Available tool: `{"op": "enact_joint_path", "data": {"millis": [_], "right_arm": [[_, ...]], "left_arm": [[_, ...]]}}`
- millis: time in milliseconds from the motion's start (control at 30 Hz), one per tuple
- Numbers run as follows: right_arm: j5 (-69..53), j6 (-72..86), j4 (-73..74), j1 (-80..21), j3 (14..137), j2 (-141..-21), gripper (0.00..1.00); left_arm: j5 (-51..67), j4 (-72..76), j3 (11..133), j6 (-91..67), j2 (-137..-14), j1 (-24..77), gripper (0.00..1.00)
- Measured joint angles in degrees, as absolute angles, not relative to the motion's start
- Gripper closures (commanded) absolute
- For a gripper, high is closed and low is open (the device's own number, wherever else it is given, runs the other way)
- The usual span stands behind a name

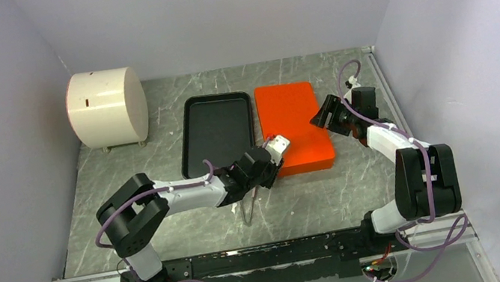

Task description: Pack the cookies

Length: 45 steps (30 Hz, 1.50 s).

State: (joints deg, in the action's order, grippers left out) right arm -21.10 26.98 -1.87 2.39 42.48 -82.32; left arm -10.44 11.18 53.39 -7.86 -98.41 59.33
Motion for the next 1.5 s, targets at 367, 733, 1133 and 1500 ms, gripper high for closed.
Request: {"op": "enact_joint_path", "data": {"millis": [367, 733, 1133, 1500], "right_arm": [[-21.1, 26.74, -1.58, 2.72, 42.48, -82.54, 0.29], [-18.17, 25.96, 4.64, 2.59, 42.7, -79.31, 0.28], [-14.02, 25.5, 9.85, 2.59, 42.81, -72.4, 0.24], [-18.87, 26.94, 3.09, 3.44, 52.56, -89.62, 0.17]], "left_arm": [[-11.55, 10.39, 55.0, -10.09, -98.48, 59.33, 0.53], [-12.03, 11.55, 55.02, -11.84, -100.03, 59.33, 0.48], [-12.38, 12.6, 55.2, -14.33, -102.3, 59.29, 0.49], [-12.75, 12.64, 55.35, -16.12, -102.69, 58.98, 0.49]]}}
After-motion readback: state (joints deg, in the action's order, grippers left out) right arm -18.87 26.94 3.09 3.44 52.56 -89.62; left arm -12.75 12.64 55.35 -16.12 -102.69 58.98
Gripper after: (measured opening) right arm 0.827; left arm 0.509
